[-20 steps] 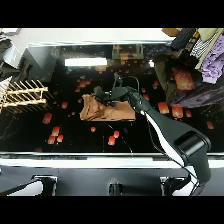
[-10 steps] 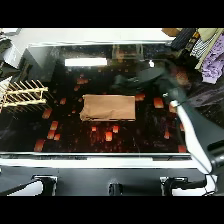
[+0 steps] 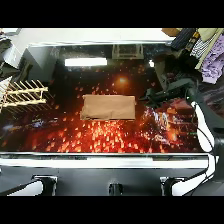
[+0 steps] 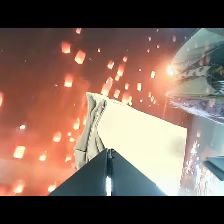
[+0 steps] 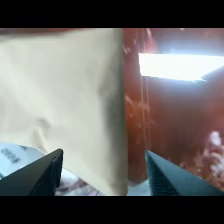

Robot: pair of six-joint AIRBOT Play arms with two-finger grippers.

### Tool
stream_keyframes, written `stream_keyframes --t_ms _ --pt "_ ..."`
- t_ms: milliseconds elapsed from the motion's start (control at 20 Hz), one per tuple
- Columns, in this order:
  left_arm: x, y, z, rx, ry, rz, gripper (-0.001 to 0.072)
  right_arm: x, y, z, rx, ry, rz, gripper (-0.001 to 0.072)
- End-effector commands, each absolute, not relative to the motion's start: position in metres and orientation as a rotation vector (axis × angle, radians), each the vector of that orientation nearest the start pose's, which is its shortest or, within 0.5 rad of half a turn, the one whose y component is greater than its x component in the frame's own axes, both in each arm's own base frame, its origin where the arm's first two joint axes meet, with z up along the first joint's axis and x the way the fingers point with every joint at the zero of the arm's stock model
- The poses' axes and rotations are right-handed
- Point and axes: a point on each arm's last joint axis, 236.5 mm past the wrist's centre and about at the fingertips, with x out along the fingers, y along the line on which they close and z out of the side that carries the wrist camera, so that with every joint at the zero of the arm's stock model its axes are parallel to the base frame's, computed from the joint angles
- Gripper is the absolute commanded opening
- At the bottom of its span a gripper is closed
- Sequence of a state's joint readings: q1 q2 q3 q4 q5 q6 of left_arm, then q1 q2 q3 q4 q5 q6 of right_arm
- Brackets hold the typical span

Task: Fold the clothes and pants, and hang the long-sleeved shirts on hangers.

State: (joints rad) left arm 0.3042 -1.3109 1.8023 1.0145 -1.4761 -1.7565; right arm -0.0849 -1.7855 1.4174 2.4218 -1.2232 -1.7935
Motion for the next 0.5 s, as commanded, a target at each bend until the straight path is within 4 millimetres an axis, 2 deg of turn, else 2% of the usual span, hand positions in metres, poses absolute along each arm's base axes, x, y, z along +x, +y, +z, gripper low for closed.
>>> stream_keyframes --t_ms 0,150,300,350,400,450 --pt "0.423 0.002 0.239 -0.628 0.915 -0.123 0.0020 0.452 0.145 -0.084 0.750 1.433 0.508 0.0553" --pt "0.423 0.002 0.238 -0.628 0.916 -0.123 0.0021 0.455 0.163 -0.096 0.727 1.429 0.506 0.0539" --pt "0.424 0.003 0.237 -0.629 0.919 -0.123 0.0021 0.460 0.177 -0.096 0.715 1.402 0.505 0.0535" --pt "0.424 0.003 0.236 -0.630 0.921 -0.123 0.0021 0.461 0.182 -0.096 0.714 1.396 0.502 0.0488" --pt "0.424 0.003 0.236 -0.631 0.922 -0.122 0.0021 0.462 0.187 -0.097 0.712 1.391 0.498 0.0405" --pt "0.425 0.003 0.235 -0.632 0.924 -0.122 0.0021 0.464 0.190 -0.097 0.716 1.386 0.494 0.0274"
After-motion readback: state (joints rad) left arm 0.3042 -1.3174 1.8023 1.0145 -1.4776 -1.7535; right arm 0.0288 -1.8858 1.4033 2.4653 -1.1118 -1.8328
